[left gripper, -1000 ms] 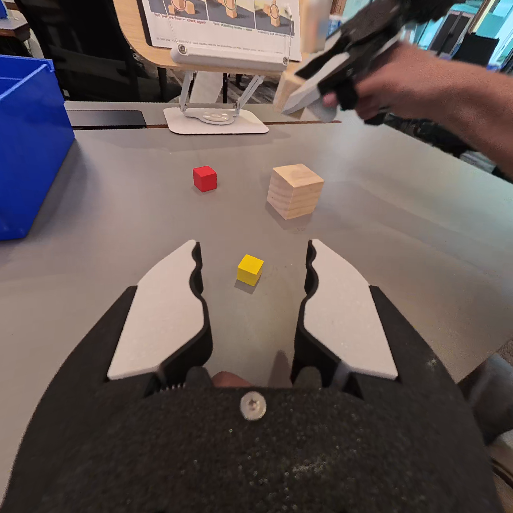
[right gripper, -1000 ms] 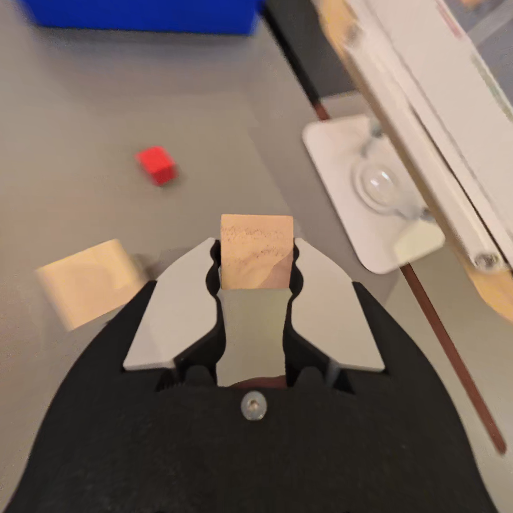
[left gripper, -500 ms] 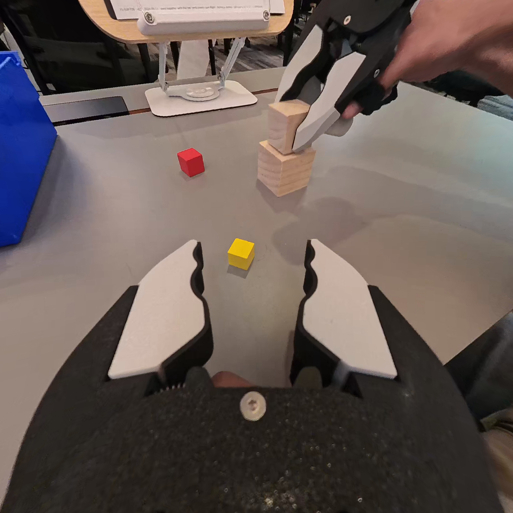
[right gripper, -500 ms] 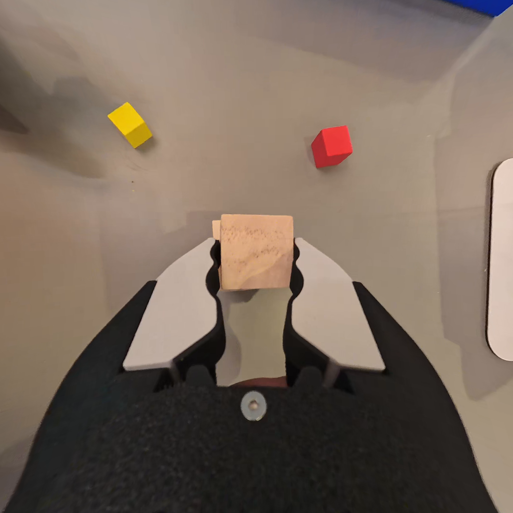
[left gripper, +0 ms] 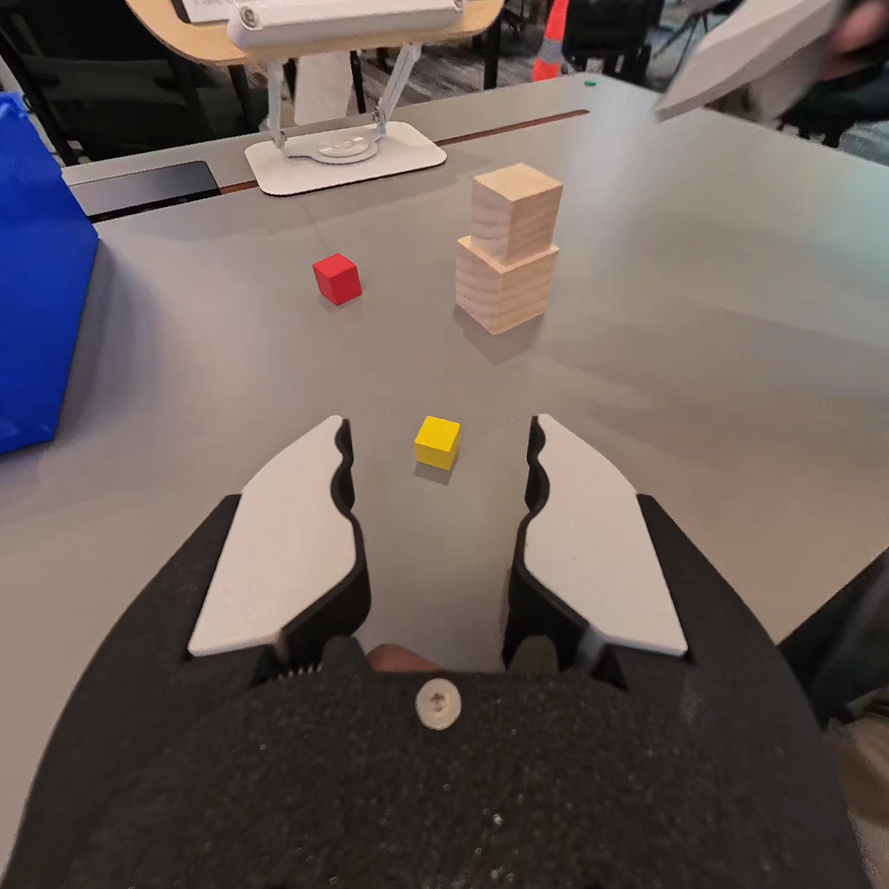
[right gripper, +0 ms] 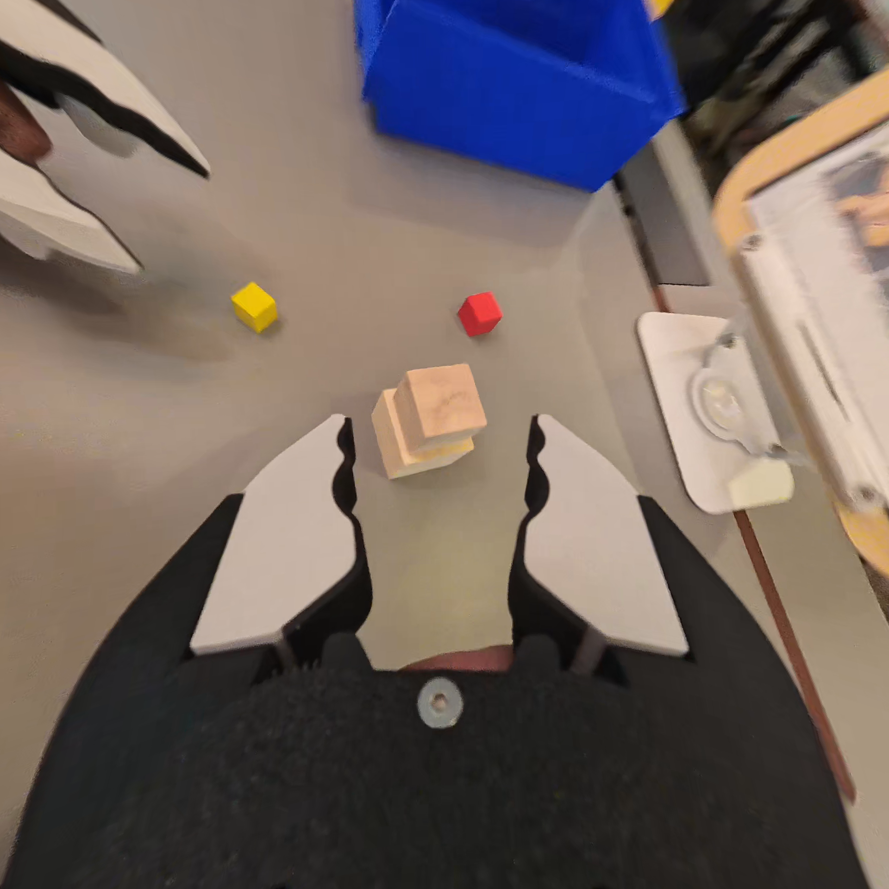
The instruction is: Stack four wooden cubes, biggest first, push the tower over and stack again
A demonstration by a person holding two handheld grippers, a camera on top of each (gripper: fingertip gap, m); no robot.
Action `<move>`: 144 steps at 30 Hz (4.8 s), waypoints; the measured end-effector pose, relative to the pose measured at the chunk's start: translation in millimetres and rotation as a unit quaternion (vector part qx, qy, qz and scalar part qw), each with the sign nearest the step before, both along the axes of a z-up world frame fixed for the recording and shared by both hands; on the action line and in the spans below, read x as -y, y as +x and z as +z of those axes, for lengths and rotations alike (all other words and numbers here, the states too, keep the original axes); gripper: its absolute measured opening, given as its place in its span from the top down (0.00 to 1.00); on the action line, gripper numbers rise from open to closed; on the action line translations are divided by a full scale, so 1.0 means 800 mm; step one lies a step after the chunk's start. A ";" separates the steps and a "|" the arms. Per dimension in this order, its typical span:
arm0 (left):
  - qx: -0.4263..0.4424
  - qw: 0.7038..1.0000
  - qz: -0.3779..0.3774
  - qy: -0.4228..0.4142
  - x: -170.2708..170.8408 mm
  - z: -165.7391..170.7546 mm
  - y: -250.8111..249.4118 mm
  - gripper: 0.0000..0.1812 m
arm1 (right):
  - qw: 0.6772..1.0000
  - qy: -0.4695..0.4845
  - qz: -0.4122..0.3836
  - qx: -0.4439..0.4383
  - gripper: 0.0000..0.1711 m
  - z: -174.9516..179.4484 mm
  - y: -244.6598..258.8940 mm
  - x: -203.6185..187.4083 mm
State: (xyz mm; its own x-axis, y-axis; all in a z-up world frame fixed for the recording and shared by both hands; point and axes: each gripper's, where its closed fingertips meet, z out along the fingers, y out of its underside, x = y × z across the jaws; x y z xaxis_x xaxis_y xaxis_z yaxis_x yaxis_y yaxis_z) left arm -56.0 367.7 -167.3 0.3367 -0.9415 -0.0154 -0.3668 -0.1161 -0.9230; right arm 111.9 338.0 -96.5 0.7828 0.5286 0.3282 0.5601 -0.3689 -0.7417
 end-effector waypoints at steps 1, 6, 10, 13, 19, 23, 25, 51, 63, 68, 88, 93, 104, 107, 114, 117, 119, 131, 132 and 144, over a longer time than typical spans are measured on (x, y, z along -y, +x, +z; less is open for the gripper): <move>-0.013 1.000 -0.011 0.004 -0.006 0.001 0.002 0.62 | 0.999 0.023 -0.021 -0.017 0.61 0.005 -0.001 0.021; -0.115 0.988 -0.085 0.062 -0.058 0.004 0.037 0.64 | 0.986 0.029 -0.078 -0.144 0.63 -0.054 -0.033 0.124; -0.204 0.956 -0.171 0.126 -0.109 0.000 0.091 0.67 | 0.975 0.005 -0.096 -0.198 0.62 -0.108 -0.058 0.171; -0.277 0.925 -0.225 0.130 -0.140 -0.016 0.128 0.69 | 0.971 0.004 -0.102 -0.215 0.62 -0.115 -0.066 0.185; -0.388 0.872 -0.273 0.117 -0.175 -0.054 0.169 0.65 | 0.969 0.018 -0.111 -0.221 0.62 -0.107 -0.056 0.197; -0.438 0.847 -0.288 0.092 -0.180 -0.083 0.174 0.66 | 0.963 0.021 -0.109 -0.245 0.62 -0.103 -0.052 0.200; -0.431 0.850 -0.295 0.074 -0.177 -0.085 0.180 0.71 | 0.961 0.022 -0.106 -0.255 0.62 -0.101 -0.053 0.201; -0.394 0.819 -0.406 0.097 -0.017 0.028 0.212 0.85 | 0.965 0.002 -0.106 -0.240 0.65 -0.113 -0.060 0.202; -0.406 0.813 -0.409 0.087 -0.013 0.019 0.212 0.76 | 0.966 -0.007 -0.102 -0.239 0.65 -0.116 -0.063 0.203; -0.365 0.837 -0.394 0.103 -0.014 0.050 0.203 0.66 | 0.964 -0.005 -0.102 -0.244 0.66 -0.115 -0.063 0.202; -0.384 0.903 -0.191 -0.017 -0.018 -0.086 0.033 0.80 | 0.969 -0.004 -0.106 -0.225 0.66 -0.110 -0.070 0.195; -0.365 0.907 -0.204 -0.041 -0.020 -0.074 0.043 0.88 | 0.968 -0.003 -0.108 -0.226 0.67 -0.109 -0.068 0.196; -0.319 0.858 -0.378 0.141 -0.013 0.101 0.193 0.88 | 0.968 -0.003 -0.112 -0.226 0.68 -0.110 -0.063 0.197; -0.348 0.838 -0.400 0.126 -0.013 0.088 0.209 0.88 | 0.968 -0.004 -0.112 -0.225 0.68 -0.111 -0.064 0.198; -0.381 0.822 -0.411 0.098 -0.018 0.055 0.215 0.88 | 0.968 -0.003 -0.117 -0.224 0.69 -0.110 -0.060 0.200; -0.375 0.825 -0.415 0.087 -0.017 0.052 0.214 0.88 | 0.968 -0.003 -0.117 -0.224 0.69 -0.110 -0.059 0.201; -0.373 0.824 -0.418 0.081 -0.015 0.051 0.213 0.88 | 0.968 -0.005 -0.117 -0.224 0.69 -0.111 -0.059 0.200; -0.317 0.853 -0.405 0.094 0.007 0.080 0.188 0.71 | 0.961 -0.010 -0.150 -0.232 0.70 -0.115 -0.048 0.193; -0.301 0.859 -0.400 0.106 0.014 0.086 0.179 0.69 | 0.960 -0.010 -0.158 -0.231 0.70 -0.115 -0.045 0.192; 0.031 0.995 -0.020 0.098 0.031 0.085 0.038 0.66 | 0.946 0.005 -0.237 -0.222 0.69 -0.107 -0.016 0.174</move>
